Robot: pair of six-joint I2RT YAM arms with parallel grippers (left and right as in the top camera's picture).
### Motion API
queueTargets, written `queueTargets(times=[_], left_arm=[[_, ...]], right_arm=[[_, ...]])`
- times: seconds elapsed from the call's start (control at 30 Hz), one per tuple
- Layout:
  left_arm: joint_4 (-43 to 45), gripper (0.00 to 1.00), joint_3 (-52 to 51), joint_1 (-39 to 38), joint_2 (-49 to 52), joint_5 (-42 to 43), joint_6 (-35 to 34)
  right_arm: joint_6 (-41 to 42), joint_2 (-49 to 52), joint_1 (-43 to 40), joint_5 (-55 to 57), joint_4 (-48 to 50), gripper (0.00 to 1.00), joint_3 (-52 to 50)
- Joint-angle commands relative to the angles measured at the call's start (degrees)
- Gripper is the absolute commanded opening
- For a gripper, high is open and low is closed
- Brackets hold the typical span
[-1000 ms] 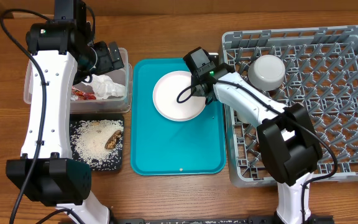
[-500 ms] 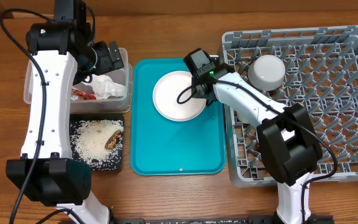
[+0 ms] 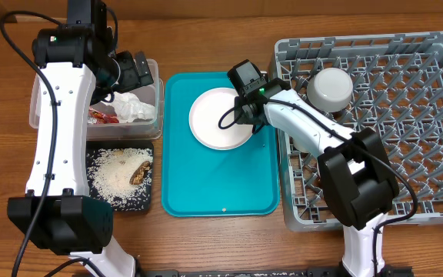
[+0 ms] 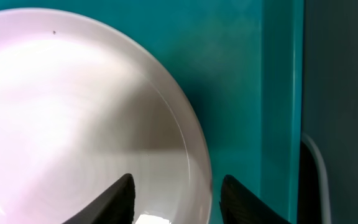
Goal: Sort waste into correct bins and load items into the dishwasher
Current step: 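Grip the white plate rim with the right gripper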
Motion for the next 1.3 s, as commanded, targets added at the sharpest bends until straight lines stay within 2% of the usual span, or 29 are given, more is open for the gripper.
queueTargets(times=[0.0, 0.2, 0.67, 0.9, 1.27], left_arm=[[0.0, 1.00, -0.1, 0.0, -0.4, -0.7, -0.6], [0.0, 1.00, -0.1, 0.0, -0.4, -0.7, -0.6], [0.0, 1.00, -0.1, 0.0, -0.4, -0.7, -0.6], [0.0, 1.00, -0.1, 0.0, -0.4, -0.7, -0.6], [0.0, 1.00, -0.1, 0.0, -0.4, -0.7, -0.6]], right_arm=[[-0.1, 0.3, -0.2, -0.4, -0.5, 0.52, -0.2], [-2.9, 0.4, -0.2, -0.4, -0.1, 0.52, -0.2], [-3.1, 3.1, 0.4, -3.2, -0.5, 0.52, 0.1], [-12.5, 3.1, 2.6, -11.6, -2.2, 0.52, 0.1], [-14.7, 3.1, 2.8, -1.5, -0.9, 0.52, 0.1]])
